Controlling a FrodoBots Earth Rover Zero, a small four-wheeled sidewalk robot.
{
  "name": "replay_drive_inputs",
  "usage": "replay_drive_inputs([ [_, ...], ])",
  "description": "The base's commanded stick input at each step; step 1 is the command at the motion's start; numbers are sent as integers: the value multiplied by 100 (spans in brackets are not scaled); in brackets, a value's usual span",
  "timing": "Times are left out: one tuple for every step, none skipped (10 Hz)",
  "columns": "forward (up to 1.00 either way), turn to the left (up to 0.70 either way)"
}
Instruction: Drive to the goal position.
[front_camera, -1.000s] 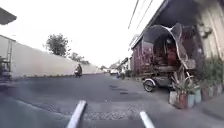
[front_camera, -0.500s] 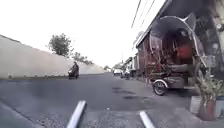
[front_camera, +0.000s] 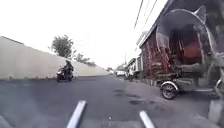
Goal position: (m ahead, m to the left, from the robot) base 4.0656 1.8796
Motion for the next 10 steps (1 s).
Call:
replay_drive_inputs([
  [100,0],
  [100,0],
  [100,0],
  [100,0],
  [100,0],
  [100,0],
  [100,0],
  [100,0],
  [100,0],
  [100,0],
])
